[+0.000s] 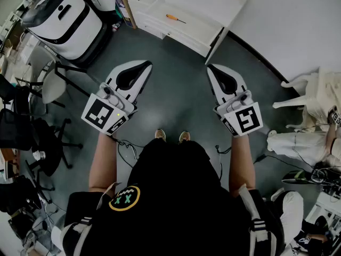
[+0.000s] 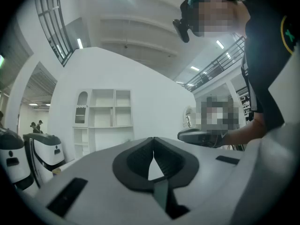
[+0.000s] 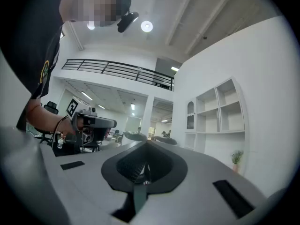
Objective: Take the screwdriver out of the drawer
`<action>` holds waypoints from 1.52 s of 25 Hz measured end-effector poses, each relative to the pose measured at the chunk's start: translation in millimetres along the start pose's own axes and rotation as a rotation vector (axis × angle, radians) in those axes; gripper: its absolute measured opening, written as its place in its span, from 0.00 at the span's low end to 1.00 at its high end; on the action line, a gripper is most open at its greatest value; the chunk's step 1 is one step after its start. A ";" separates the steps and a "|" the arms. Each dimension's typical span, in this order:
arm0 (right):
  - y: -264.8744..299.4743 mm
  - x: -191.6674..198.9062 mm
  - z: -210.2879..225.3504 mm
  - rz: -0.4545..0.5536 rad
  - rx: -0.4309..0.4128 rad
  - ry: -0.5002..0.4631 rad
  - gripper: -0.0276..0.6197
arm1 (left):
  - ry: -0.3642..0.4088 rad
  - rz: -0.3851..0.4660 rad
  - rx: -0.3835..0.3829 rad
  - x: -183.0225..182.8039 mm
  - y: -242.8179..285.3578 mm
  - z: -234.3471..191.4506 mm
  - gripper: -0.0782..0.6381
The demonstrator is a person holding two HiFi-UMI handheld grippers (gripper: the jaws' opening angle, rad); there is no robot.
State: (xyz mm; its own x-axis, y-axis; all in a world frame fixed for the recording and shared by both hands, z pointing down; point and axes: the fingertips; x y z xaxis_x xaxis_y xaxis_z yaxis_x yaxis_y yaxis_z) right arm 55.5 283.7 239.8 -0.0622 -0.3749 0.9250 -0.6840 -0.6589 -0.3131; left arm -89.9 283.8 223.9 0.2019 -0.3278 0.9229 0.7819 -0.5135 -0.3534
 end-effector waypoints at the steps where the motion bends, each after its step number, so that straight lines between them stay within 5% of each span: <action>1: -1.1 0.5 1.0 0.000 0.001 0.000 0.08 | 0.000 0.000 0.000 0.6 0.7 0.8 0.14; 23: 0.8 4.9 3.1 0.017 0.002 0.040 0.09 | -0.004 0.000 -0.007 3.3 0.0 -2.3 0.14; 33: 0.9 8.8 -3.9 0.010 -0.056 0.095 0.61 | -0.004 -0.002 -0.009 3.4 -0.1 -1.5 0.14; 38: 5.5 9.5 -7.4 0.012 -0.064 0.106 0.70 | -0.005 -0.002 -0.012 3.3 -1.7 -5.8 0.14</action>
State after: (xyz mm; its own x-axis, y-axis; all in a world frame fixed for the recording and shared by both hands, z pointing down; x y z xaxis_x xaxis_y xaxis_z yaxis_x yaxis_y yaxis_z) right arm 45.8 281.4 248.5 -0.1444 -0.3092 0.9400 -0.7278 -0.6104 -0.3126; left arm -93.9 279.0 226.6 0.2034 -0.3232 0.9242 0.7754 -0.5232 -0.3536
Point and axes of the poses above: the fingertips, and each gripper's own axes: y forward along the fingers, z to its right, x out of its underside, and after that the axes turned 15 degrees about z, right-handed
